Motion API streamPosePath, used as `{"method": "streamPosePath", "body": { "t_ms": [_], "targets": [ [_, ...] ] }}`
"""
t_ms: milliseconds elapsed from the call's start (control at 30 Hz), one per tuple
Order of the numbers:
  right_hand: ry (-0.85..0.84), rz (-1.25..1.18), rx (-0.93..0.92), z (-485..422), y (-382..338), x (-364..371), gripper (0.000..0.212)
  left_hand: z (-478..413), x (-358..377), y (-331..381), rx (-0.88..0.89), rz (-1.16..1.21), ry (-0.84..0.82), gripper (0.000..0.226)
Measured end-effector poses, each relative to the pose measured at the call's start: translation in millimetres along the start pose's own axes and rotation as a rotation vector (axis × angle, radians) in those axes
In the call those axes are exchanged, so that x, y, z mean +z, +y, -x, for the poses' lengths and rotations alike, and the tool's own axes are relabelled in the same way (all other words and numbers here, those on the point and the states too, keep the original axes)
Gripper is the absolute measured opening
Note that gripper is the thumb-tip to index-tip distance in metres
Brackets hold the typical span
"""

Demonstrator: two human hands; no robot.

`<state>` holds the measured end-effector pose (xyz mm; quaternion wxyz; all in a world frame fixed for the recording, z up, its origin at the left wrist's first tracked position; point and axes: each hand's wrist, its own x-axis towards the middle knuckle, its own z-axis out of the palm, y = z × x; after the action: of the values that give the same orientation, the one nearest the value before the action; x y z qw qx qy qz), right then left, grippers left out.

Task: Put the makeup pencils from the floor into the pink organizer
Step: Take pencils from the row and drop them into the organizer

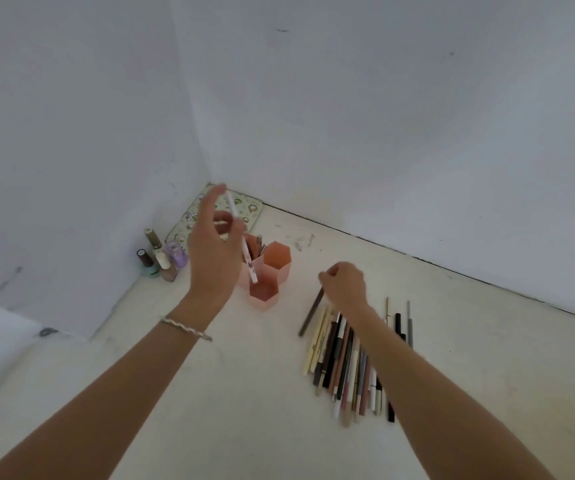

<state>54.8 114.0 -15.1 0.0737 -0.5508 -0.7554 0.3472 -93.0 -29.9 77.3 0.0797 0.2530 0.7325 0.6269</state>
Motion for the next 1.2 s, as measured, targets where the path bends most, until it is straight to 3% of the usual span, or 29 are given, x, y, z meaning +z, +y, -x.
{"method": "streamPosePath", "body": {
  "t_ms": [100, 200, 333, 433, 567, 767, 933, 1033, 1100, 1200],
  "targets": [
    [0.147, -0.234, -0.024, -8, -26, -37, 0.018, -20, -12, -1, 0.029, 0.007, 0.164, 0.046],
    [0.248, -0.396, -0.099, -3, -57, -67, 0.014, -28, -7, -7, 0.049, -0.028, 0.205, 0.042],
    [0.344, -0.485, -0.249, 15, -90, -83, 0.012, -23, 7, -27, 0.094, -0.143, 0.112, 0.036],
    [0.367, -0.547, -0.306, 27, -100, -83, 0.015, -12, 8, -43, 0.209, -0.364, -0.017, 0.027],
    [0.409, -0.619, -0.383, 36, -111, -71, 0.011, -11, -4, -44, 0.349, -0.505, 0.05, 0.032],
    [0.42, -0.467, -0.598, 47, -124, -27, 0.013, -36, -45, -13, 0.355, -0.324, 0.243, 0.035],
    [0.328, -0.245, -0.668, 46, -116, 11, 0.012, -35, -57, 6, 0.245, -0.125, 0.259, 0.036],
    [0.226, -0.074, -0.674, 47, -110, 24, 0.011, -22, -49, 11, 0.209, -0.108, 0.225, 0.037],
    [0.256, -0.14, -0.642, 49, -107, 20, 0.015, -8, -35, 10, 0.203, -0.097, 0.156, 0.034],
    [0.378, -0.305, -0.565, 42, -101, -8, 0.026, 21, 1, 2, 0.137, -0.109, -0.16, 0.021]
  ]
}}
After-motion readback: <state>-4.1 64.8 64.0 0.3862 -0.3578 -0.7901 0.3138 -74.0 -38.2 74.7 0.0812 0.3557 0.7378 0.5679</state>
